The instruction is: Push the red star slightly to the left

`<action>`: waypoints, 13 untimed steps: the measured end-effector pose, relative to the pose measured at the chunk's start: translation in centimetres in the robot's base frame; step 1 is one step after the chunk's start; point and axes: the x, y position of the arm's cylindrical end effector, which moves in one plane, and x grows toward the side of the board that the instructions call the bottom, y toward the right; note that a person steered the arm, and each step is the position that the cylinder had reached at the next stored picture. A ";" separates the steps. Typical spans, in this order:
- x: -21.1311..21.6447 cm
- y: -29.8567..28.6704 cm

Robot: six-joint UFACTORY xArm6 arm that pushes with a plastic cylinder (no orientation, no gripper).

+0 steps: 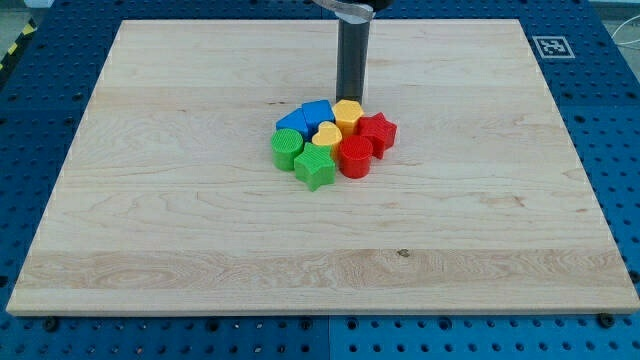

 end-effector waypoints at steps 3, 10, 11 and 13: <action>0.2 -0.1; 3.7 4.3; 3.6 4.3; 2.8 4.3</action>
